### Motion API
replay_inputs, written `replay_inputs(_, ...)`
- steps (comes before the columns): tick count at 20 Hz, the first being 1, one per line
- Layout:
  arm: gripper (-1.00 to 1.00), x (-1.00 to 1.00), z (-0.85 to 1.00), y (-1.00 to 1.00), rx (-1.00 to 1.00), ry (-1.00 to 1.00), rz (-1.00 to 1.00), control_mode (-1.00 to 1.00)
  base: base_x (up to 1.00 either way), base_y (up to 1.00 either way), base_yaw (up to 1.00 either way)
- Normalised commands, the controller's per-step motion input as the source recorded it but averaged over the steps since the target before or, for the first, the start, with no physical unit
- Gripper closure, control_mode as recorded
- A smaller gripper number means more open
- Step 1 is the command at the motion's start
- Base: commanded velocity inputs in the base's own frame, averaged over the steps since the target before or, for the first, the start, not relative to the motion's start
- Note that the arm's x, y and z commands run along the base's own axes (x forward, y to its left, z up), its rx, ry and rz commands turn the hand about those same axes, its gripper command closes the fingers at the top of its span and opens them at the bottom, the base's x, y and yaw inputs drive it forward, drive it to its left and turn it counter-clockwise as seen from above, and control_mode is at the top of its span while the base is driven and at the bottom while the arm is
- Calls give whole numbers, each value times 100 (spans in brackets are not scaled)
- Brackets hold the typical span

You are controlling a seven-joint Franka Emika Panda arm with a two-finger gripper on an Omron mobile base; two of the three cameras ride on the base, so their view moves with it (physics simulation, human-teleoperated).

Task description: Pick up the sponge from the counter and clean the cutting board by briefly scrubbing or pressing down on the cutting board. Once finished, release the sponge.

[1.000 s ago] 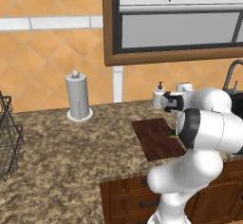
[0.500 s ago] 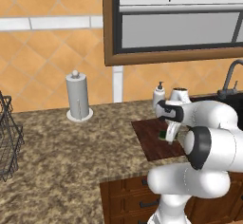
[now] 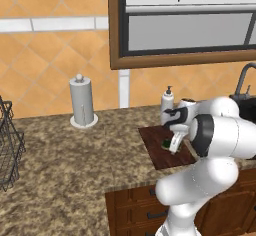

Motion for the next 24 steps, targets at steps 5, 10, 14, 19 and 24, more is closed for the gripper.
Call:
replay_inputs(5, -100, 19, -29, 14, 0, 0, 0, -100, 0, 0, 0)
replay_inputs(10, -100, 14, 1, 2, 0, 0, 0, -100, 0, 0, 0)
replay_inputs(14, -100, 15, 11, 5, 0, 0, 0, -100, 0, 0, 0)
replay_inputs(19, -100, 2, 19, 8, -3, 0, -3, -100, 0, 0, 0)
replay_inputs(24, -100, -17, 39, -3, -5, -4, -4, -100, 0, 0, 0)
